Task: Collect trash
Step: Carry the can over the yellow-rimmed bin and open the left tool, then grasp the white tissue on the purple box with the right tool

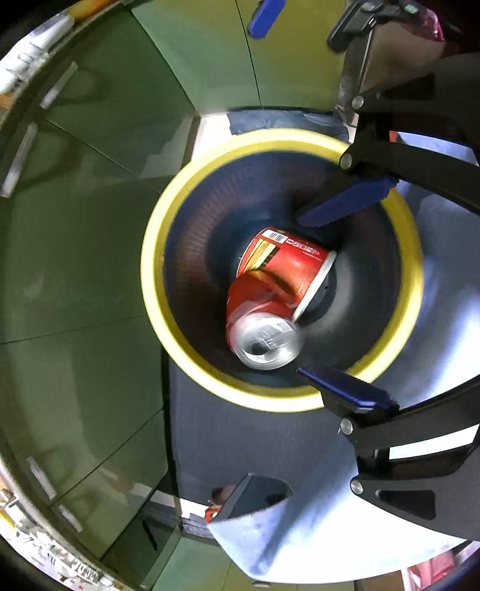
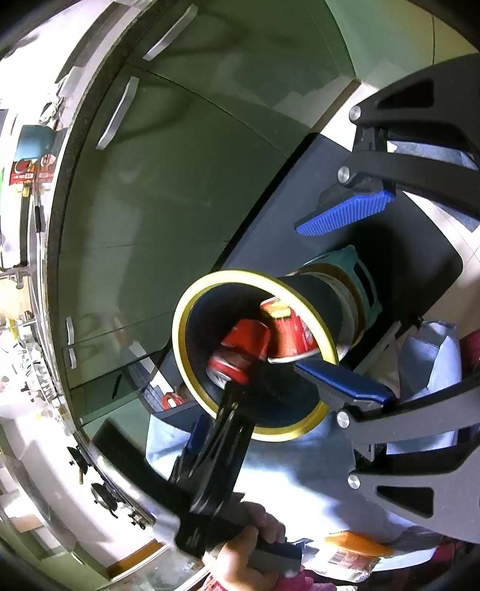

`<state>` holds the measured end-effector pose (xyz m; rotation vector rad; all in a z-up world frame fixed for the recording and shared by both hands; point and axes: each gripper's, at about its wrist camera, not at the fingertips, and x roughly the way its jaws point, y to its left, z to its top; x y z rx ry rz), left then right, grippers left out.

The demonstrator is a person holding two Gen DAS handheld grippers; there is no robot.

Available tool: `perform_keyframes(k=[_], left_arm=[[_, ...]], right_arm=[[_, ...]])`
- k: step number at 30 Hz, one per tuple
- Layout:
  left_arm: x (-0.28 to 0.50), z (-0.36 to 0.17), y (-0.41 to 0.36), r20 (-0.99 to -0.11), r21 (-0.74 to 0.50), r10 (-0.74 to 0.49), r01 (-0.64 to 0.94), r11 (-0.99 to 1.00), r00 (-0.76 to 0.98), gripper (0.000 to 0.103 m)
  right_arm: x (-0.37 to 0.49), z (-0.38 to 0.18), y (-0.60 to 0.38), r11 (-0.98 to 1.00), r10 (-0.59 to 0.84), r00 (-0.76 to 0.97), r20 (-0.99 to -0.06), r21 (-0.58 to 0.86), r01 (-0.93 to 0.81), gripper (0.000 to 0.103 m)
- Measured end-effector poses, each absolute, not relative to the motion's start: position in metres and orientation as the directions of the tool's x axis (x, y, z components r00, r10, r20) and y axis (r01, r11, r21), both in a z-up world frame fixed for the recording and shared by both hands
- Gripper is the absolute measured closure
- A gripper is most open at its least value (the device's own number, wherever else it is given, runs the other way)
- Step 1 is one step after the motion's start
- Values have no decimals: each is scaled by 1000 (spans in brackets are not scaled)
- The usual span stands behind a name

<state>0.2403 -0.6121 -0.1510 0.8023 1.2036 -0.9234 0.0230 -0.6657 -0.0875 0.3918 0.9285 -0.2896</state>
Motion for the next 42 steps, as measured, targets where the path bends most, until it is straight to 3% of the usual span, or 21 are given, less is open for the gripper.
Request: perform_keyframes(k=[6, 12, 16, 21, 28, 37, 42], left_arm=[[231, -70, -537, -943, -18, -303, 885, 465, 140, 22], [217, 2, -413, -860, -43, -439, 822, 568, 259, 21], [212, 24, -317, -807, -55, -464, 736, 675, 365, 14], [196, 21, -215, -763, -47, -428, 619, 784, 485, 8], [166, 5, -85, -705, -57, -322, 402, 914, 632, 5], [136, -27, -10, -703, -130, -287, 279, 951, 651, 5], [134, -40, 1, -713, -154, -278, 243, 958, 643, 5]], right_arm=[[23, -83, -656, 899, -68, 579, -812, 201, 389, 37], [27, -72, -636, 919, -66, 582, -810, 178, 352, 37], [36, -65, -612, 940, -46, 582, -812, 163, 301, 36], [58, -55, -560, 972, 34, 584, -811, 163, 170, 36], [105, -45, -434, 958, 280, 513, -811, 198, -209, 36], [179, -31, -317, 838, 452, 416, -789, 216, -500, 36], [224, -12, -283, 795, 543, 407, -735, 294, -531, 36]])
